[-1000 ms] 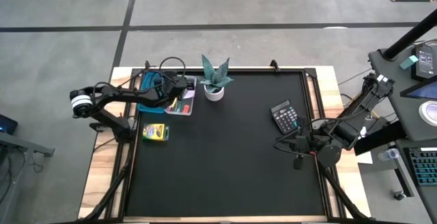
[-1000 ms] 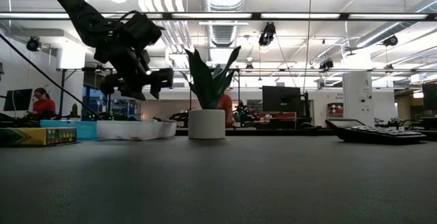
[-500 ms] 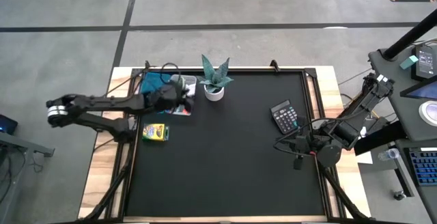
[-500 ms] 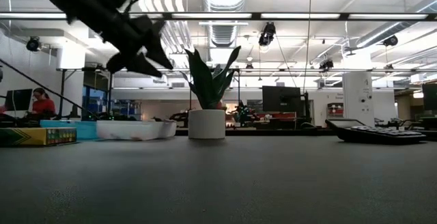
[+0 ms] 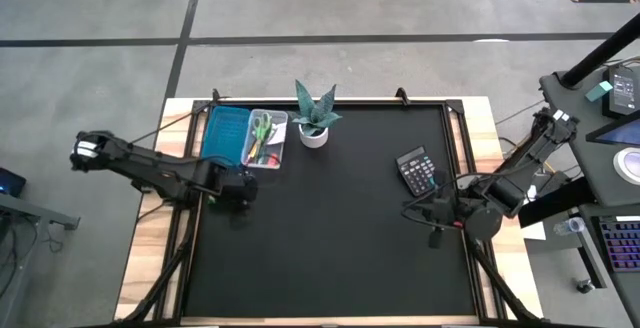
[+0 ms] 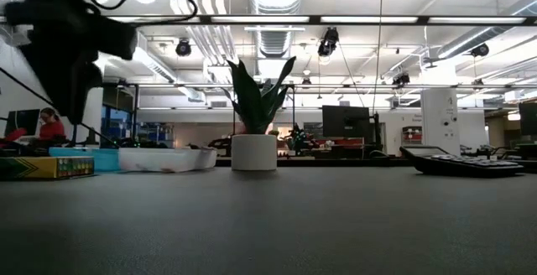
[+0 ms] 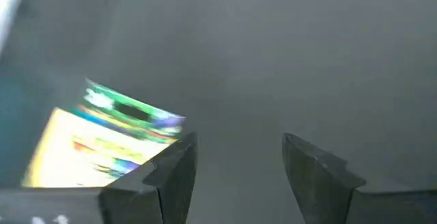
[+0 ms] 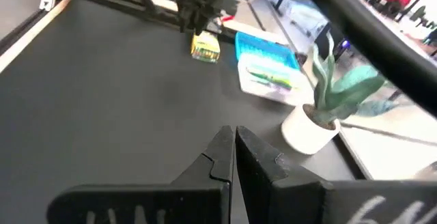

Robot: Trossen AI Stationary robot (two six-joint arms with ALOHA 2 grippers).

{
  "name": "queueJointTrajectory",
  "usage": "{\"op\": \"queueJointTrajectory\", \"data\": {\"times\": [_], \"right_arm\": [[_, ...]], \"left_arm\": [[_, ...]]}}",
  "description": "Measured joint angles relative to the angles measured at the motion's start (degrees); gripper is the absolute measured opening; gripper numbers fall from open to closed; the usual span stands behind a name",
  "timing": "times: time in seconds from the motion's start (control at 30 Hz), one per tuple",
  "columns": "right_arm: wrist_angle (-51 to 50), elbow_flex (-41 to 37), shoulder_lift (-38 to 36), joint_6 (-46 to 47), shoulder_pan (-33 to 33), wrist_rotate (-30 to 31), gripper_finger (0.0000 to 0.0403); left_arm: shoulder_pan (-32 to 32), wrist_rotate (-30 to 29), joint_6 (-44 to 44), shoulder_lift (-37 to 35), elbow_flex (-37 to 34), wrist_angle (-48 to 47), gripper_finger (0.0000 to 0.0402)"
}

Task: Pack school essentials
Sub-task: Put the box of crayons into the blue supply box

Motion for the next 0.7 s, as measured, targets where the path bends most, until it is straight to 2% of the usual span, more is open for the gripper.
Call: {"op": "queueJointTrajectory", "data": {"times": [0.1, 0.23, 0.57, 0.7], "right_arm": [[3.55, 0.00, 0.00, -3.35, -1.29, 0.07, 0.0009], [8.12, 0.00, 0.00, -7.44, -3.57, 0.12, 0.0009], [9.75, 0.02, -0.04, -15.39, -11.64, 0.07, 0.0009], [8.33, 0.02, -0.04, -15.91, -13.43, 0.03, 0.0009]], "left_arm": [[-0.97, -4.96, 13.76, 1.22, 0.35, -4.61, 0.0196], [-0.90, -8.05, 22.16, 3.30, -1.18, -6.56, 0.0196], [-0.86, -9.99, 23.04, 9.25, -1.27, -7.09, 0.0240], [-0.86, -10.83, 21.59, 13.01, -1.29, -7.06, 0.0244]]}}
